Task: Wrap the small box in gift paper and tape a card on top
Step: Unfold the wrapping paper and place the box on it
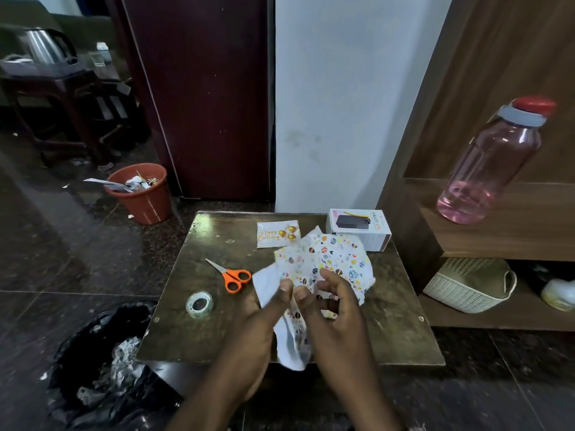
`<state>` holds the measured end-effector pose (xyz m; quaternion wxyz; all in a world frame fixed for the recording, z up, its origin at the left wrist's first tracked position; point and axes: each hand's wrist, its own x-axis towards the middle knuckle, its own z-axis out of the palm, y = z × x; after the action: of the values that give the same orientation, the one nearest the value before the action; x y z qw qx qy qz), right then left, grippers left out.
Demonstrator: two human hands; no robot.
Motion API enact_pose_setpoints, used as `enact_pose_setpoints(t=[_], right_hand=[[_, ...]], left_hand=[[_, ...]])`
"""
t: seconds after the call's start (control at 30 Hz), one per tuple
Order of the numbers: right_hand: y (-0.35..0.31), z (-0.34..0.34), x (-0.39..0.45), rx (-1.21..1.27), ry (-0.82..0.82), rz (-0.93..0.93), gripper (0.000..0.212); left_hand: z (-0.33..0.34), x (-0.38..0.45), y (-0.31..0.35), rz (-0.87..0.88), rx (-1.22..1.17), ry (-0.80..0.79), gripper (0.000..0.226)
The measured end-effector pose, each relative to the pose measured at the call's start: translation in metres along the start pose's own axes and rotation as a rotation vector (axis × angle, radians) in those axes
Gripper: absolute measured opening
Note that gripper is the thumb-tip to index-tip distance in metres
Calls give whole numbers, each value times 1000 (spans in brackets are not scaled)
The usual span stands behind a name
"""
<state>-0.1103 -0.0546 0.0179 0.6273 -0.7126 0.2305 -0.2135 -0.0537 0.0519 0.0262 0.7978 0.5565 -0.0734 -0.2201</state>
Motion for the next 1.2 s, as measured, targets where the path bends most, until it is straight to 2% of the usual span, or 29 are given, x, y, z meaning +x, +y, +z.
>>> enact_pose_setpoints(t=[0.07,0.13,0.17,0.23,0.3,0.33,0.43,0.5,0.63,0.77,0.83,0.9,0.97,1.0,1.07,1.13,1.2], right_hand=[[-4,-1,-2,73,-14,2,81],[-10,-4,-2,111,-16,-32,80],[-13,-6,-2,148,-15,-30,74],[-18,-9,-1,269,31,39,46],[-16,-13,7,413,200,155,16],[-12,-18,12,493,303,190,12],[-10,-37,25,723,460,207,26],[-9,-51,29,806,444,201,32],[-4,-62,32,866,304,269,37],[6,-60,33,660,269,356,33],[9,-61,33,539,238,372,30],[9,-62,30,422,228,395,27],[12,-65,29,252,289,393,25],[15,-68,28,175,331,375,29],[18,-71,26,-2,412,307,53],[20,-73,24,-324,486,181,86],[20,-69,20,-686,493,68,99]], left_hand=[[7,-6,-1,-24,17,-47,29],[7,-7,1,-55,31,-63,29],[6,-7,1,-72,15,-83,28],[3,-4,4,-116,-72,-55,34],[-1,1,9,-110,-172,49,42],[-4,4,13,-91,-227,88,42],[-19,9,24,-35,-488,171,35],[-27,12,26,-33,-568,178,32],[-38,16,31,-130,-493,129,36],[-45,14,42,-306,-276,42,39],[-44,14,41,-357,-203,23,49],[-41,15,37,-372,-70,77,65],[-36,15,36,-335,97,181,63],[-37,16,33,-325,155,226,59],[-37,15,30,-326,255,265,61],[-36,14,26,-328,347,292,54],[-29,12,26,-314,497,321,43]])
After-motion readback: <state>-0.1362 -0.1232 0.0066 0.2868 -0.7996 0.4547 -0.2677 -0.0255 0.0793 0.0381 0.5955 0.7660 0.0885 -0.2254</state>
